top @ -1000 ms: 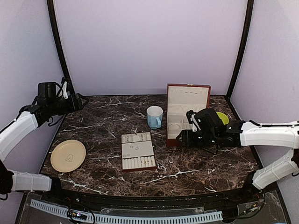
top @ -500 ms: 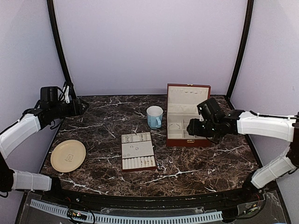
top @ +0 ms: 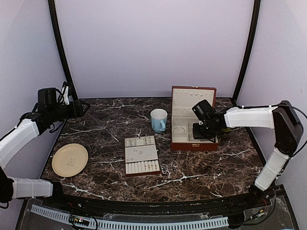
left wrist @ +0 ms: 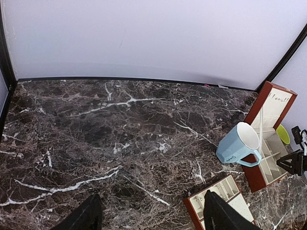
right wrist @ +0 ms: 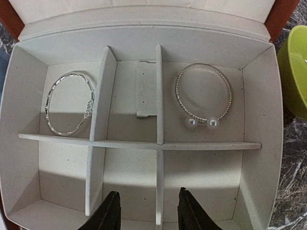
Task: Organize the mixed jewelry
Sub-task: Adjust the jewelry box at the center of the board.
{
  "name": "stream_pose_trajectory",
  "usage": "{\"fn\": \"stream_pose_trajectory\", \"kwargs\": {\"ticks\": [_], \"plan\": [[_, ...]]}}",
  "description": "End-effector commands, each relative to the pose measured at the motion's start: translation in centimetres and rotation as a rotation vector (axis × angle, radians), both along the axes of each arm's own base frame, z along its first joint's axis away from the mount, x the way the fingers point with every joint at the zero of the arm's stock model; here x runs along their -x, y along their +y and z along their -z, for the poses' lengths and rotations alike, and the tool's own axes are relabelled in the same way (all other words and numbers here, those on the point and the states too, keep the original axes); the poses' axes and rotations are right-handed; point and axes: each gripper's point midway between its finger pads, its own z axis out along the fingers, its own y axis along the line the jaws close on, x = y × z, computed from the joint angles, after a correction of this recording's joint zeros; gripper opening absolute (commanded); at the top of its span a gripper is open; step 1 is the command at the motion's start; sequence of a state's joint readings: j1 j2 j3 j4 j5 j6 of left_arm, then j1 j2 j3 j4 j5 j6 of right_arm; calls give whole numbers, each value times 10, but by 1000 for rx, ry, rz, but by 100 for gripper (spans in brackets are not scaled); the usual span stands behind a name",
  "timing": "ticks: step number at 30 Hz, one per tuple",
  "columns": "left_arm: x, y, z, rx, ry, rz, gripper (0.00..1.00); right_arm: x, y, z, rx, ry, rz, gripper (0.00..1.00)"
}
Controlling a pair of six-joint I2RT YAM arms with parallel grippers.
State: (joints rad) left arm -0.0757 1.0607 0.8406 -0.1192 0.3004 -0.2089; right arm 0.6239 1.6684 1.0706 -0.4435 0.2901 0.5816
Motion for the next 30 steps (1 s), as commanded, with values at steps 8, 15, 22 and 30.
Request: {"fn": "stream_pose_trajectory", "kwargs": {"ticks": [8,15,22,30], "plan": [[1,-2,-4,5,-27,17,75,-18,-7,26,59,8,-19,34],[0,-1,-2,1,-23,13,74,1,-1,40,46,82,-90,32],[-2,-4,5,14,1,24,75,49,1,51,29,181,-129,31],[-3,-6,9,22,12,34,75,97,8,53,7,257,-157,31]]}}
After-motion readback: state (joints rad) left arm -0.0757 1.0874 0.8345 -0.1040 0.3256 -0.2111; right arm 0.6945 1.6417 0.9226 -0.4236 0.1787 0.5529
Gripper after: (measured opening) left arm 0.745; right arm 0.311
